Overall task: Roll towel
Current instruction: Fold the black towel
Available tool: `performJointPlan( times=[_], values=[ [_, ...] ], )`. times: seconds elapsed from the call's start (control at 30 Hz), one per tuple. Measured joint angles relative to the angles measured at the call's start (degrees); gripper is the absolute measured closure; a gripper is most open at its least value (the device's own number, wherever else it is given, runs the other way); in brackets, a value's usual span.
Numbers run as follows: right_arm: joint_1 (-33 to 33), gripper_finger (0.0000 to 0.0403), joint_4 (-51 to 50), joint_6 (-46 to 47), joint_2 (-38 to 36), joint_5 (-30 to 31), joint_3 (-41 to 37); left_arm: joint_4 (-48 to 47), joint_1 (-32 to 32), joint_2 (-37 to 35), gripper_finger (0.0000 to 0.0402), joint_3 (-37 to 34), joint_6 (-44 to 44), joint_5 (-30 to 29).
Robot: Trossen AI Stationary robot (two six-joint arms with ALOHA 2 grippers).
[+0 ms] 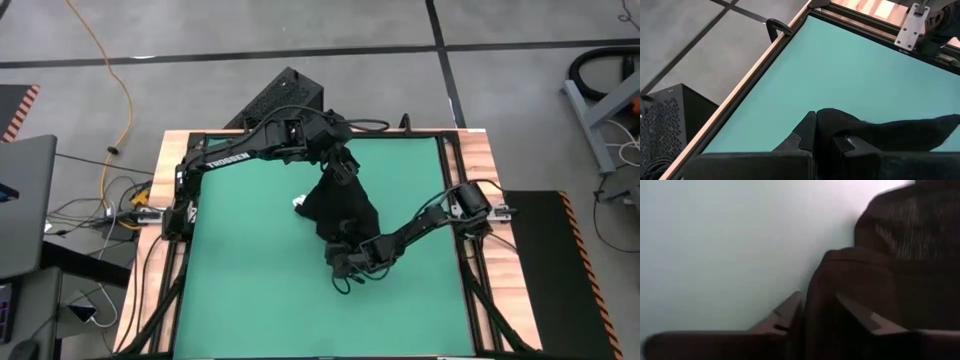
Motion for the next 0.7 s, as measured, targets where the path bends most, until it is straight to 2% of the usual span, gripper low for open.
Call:
performJointPlan(
  times=[0.1,0.17,0.33,0.5,0.6,0.7],
  values=[
    [-0.1,0.0364,-1.0,2.1,-0.1,-0.9,0.0,-0.1,0.0,0.0,0.0401,0.0,0.0,0.7],
    [0.4,0.0388,-1.2,2.1,-0.4,-0.1,0.0,-0.1,0.0,0.0,0.0401,0.0,0.1,1.5],
    [2.2,0.0396,-6.8,-0.6,-2.8,1.9,2.9,-1.7,-0.1,-0.3,0.0401,0.0,0.2,1.5],
    [5.6,0.0399,-17.4,-1.5,-9.6,9.2,4.0,-6.2,-0.1,-1.7,0.0401,0.1,1.5,1.4],
    [7.5,0.04,-22.2,2.0,-16.6,12.2,4.7,-9.6,-0.1,-2.6,0.0401,0.1,1.8,1.0],
    [9.2,0.04,-29.5,8.0,-23.0,12.0,4.5,-13.3,-0.3,-3.9,0.0401,0.1,2.7,0.3]
  ],
)
